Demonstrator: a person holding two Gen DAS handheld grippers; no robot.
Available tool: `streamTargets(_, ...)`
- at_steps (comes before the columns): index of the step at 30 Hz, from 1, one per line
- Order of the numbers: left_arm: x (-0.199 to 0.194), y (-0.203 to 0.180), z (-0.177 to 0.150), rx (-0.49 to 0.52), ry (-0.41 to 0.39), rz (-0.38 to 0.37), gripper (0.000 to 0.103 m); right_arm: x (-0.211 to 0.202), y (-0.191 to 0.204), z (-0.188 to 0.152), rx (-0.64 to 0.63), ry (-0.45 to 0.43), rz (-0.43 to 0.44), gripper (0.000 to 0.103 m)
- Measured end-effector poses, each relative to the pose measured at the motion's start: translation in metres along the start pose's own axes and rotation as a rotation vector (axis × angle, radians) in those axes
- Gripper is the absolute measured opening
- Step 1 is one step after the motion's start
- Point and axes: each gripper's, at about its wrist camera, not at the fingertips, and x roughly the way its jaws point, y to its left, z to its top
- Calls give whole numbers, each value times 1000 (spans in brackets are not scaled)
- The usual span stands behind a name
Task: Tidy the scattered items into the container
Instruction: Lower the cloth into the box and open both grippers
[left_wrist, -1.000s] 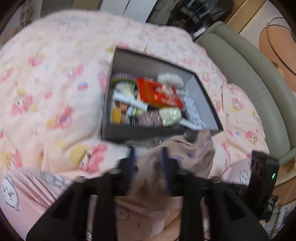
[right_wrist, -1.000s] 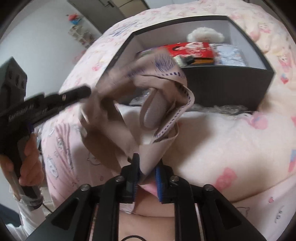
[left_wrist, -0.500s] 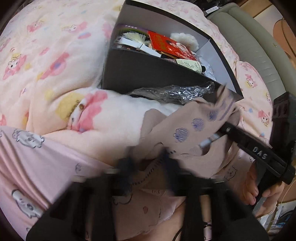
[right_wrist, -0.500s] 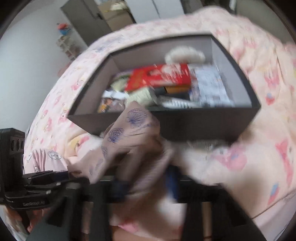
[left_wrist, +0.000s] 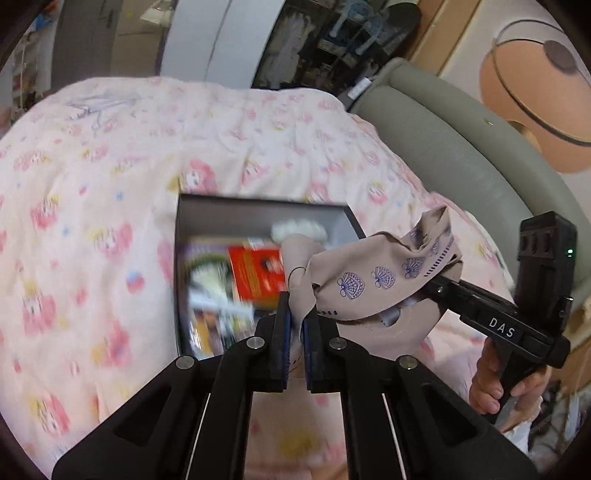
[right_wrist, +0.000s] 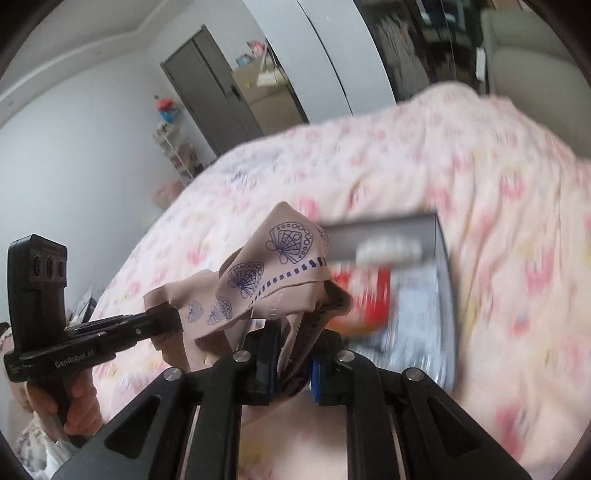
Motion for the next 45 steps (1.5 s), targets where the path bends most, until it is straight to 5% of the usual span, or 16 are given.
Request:
streamTargets(4, 57, 18, 21, -19, 73, 71, 4, 64, -23, 25, -8, 114, -80, 13)
streamTargets(8, 113, 38, 18, -18, 224, 141, 7, 119, -56, 10, 57, 292, -181, 20)
streamTargets(11, 129, 47, 15, -21, 280, 219, 25, 134, -74, -7, 98, 356, -225, 21)
streamTargets(15, 109, 46, 13, -53, 167, 158, 29, 114, -81, -3, 105, 262, -220, 21)
streamTargets(20, 140, 22, -2, -16, 266, 10, 29, 100, -73, 11, 40, 141, -214, 29)
streamTargets(24, 178, 18, -10, -12, 358, 118, 26, 105, -70, 9, 11, 138, -282, 32)
streamTargets(27, 174, 22, -3, -38, 335, 248, 20, 100, -68, 9, -26, 122, -344, 36)
streamTargets(33, 159, 13, 1, -20, 282, 109, 25, 128, -59, -2, -99, 263, -293, 39)
streamTargets(39, 185, 27, -4, -70, 315, 120, 27, 161, -71, -17, -57, 391, -284, 39)
streamTargets(45, 173, 23, 1, -60, 268, 107, 34, 150, -71, -13, -29, 359, -288, 39)
